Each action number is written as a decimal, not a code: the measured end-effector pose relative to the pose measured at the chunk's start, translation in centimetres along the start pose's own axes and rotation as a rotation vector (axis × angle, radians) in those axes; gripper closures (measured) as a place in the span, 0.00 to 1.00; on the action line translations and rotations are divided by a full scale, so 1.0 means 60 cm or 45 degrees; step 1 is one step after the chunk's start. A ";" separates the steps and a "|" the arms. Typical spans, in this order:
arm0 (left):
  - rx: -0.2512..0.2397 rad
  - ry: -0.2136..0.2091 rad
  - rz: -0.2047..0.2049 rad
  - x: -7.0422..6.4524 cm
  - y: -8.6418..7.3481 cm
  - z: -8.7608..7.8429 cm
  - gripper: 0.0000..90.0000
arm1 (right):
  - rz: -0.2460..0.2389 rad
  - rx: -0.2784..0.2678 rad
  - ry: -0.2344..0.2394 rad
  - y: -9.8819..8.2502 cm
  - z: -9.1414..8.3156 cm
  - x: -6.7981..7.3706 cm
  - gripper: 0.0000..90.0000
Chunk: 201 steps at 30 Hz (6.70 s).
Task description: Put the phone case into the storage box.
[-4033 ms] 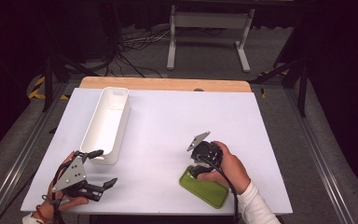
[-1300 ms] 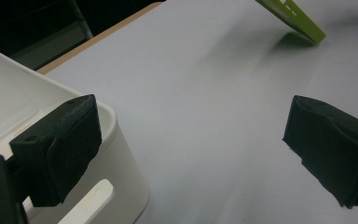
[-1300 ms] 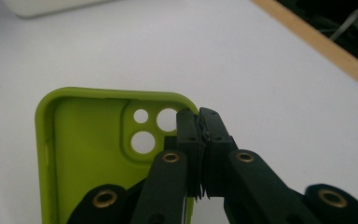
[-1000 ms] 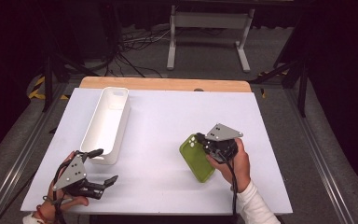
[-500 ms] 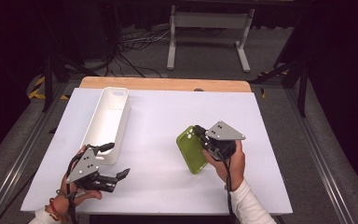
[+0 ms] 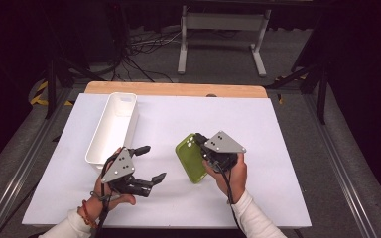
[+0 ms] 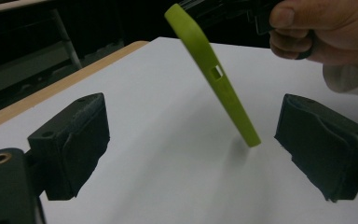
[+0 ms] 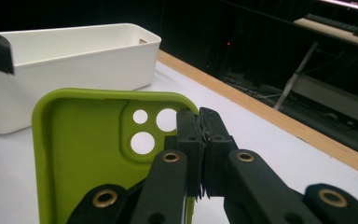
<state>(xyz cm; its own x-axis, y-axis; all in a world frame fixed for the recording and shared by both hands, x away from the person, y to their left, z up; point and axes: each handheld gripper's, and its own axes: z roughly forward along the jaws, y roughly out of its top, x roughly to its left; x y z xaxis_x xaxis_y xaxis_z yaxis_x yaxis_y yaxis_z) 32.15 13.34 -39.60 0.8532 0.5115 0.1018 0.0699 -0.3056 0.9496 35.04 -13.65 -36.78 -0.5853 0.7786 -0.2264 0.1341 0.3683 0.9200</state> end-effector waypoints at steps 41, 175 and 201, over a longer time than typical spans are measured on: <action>-0.051 0.107 -0.136 0.024 0.021 0.021 0.85 | -0.126 -0.212 -0.075 -0.001 -0.023 0.070 0.95; -0.245 0.487 -0.060 0.163 0.045 -0.189 0.87 | -0.069 0.008 0.007 -0.133 -0.093 -0.019 0.21; -0.217 0.523 -0.045 0.183 0.030 -0.189 0.86 | -0.063 0.012 0.008 -0.134 -0.092 -0.021 0.21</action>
<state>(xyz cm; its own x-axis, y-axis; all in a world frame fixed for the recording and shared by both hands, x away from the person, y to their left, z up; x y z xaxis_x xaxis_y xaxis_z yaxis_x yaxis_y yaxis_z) 35.75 27.53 -33.40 0.5733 0.8064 0.1452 -0.0201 -0.1633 0.9864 30.26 -20.41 -42.12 -0.5961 0.7564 -0.2695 0.1127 0.4111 0.9046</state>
